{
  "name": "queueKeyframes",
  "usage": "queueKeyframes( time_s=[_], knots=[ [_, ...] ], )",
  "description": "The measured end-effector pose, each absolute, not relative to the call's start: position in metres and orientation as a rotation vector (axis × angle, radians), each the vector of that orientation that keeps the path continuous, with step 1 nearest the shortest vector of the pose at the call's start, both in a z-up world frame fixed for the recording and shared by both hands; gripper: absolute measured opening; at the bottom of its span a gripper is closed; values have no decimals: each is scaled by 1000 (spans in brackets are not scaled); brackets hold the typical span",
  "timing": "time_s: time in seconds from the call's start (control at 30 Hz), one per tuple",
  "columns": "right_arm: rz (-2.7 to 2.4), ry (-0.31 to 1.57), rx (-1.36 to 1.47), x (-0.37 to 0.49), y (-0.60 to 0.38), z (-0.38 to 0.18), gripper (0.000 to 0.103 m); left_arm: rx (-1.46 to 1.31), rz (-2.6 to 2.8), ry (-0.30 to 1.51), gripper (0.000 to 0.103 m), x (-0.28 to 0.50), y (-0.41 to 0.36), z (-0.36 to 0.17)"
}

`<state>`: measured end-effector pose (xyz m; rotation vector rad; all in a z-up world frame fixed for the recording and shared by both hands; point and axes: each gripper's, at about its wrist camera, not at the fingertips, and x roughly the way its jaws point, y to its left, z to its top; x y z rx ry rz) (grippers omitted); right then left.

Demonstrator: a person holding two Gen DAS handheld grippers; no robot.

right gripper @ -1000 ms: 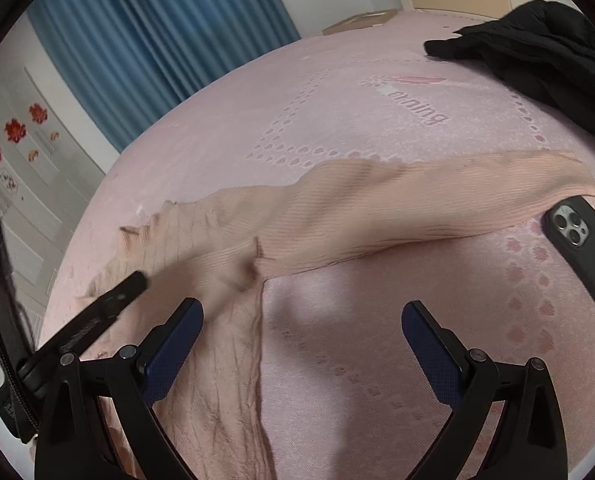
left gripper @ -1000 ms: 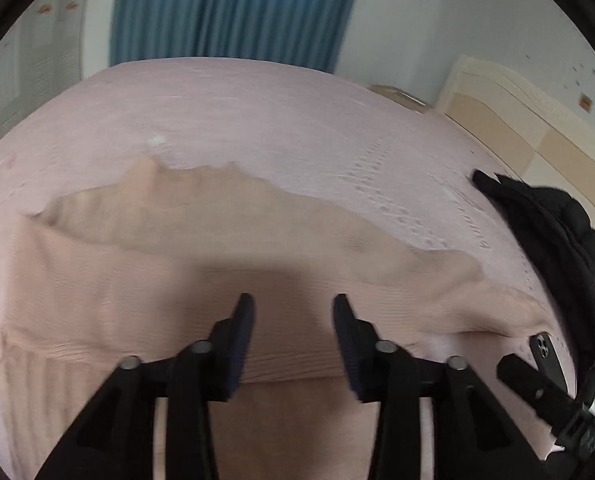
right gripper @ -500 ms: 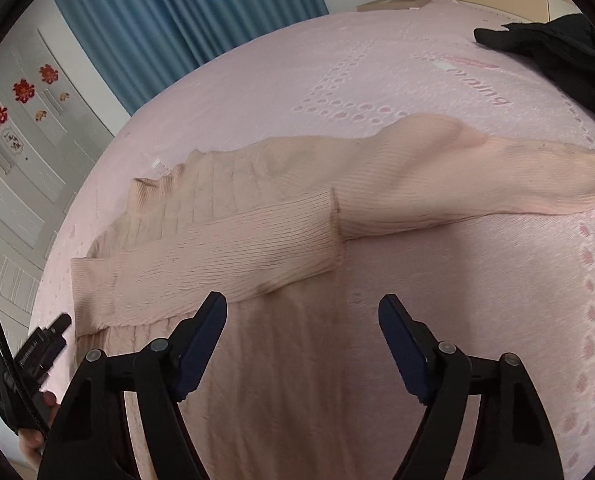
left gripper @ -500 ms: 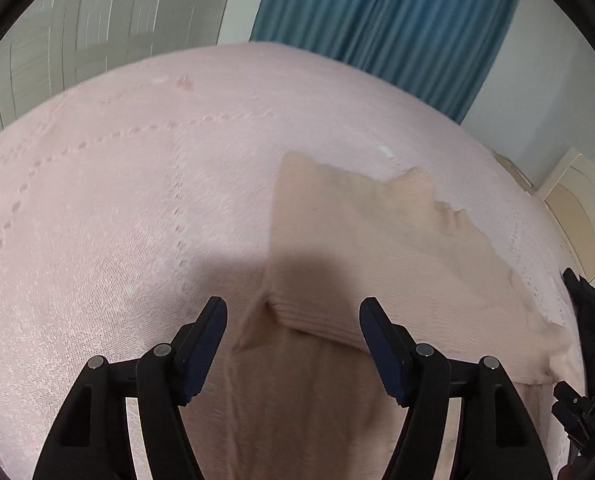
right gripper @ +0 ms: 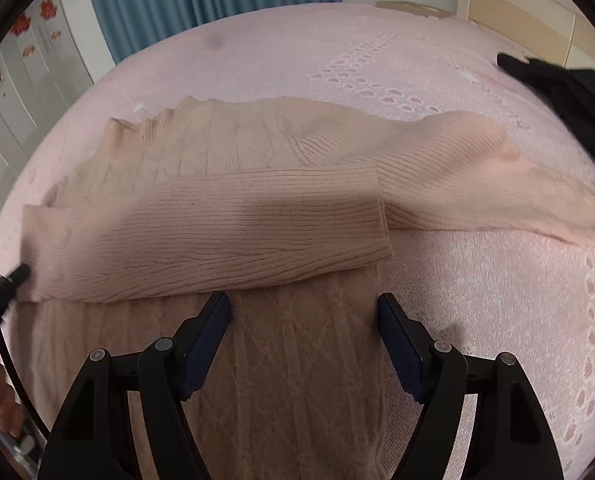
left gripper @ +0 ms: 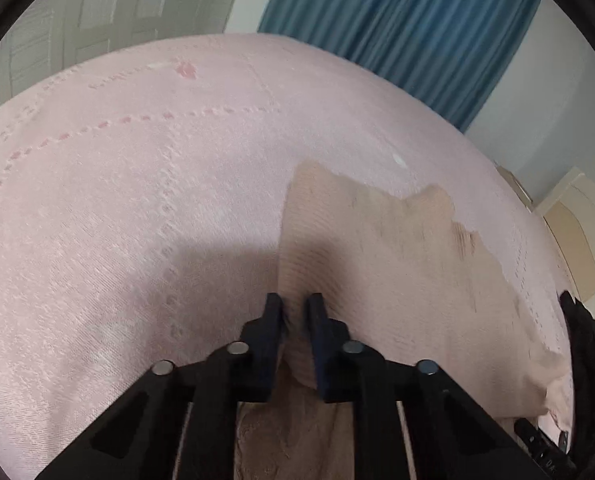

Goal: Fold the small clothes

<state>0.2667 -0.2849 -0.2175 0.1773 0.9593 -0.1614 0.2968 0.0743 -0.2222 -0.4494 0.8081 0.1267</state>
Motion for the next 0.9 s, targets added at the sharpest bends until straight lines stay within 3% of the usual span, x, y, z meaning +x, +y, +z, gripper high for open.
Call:
queueKeyframes(
  time_s=[0.23, 0.3, 0.37, 0.4, 0.6, 0.67, 0.73, 0.9],
  knots=[
    [-129, 945, 219, 264, -293, -214, 77, -462, 128, 814, 14, 297, 76, -220],
    [-104, 914, 270, 260, -303, -206, 77, -460, 115, 796, 30, 295, 76, -216],
    [-95, 867, 303, 253, -315, -196, 77, -454, 109, 765, 61, 291, 74, -212],
    [-105, 837, 309, 248, -322, -190, 77, -444, 97, 750, 64, 290, 71, -211],
    [-174, 733, 432, 212, -404, -157, 74, -345, 78, 828, 64, 302, 50, -221],
    [-216, 727, 422, 202, -436, -153, 55, -358, 79, 824, 64, 302, 50, -220],
    [-268, 756, 389, 198, -462, -158, 49, -371, 81, 825, 64, 302, 51, -220],
    [-259, 838, 516, 197, -497, -202, 49, -426, 89, 852, 64, 306, 56, -227]
  ],
)
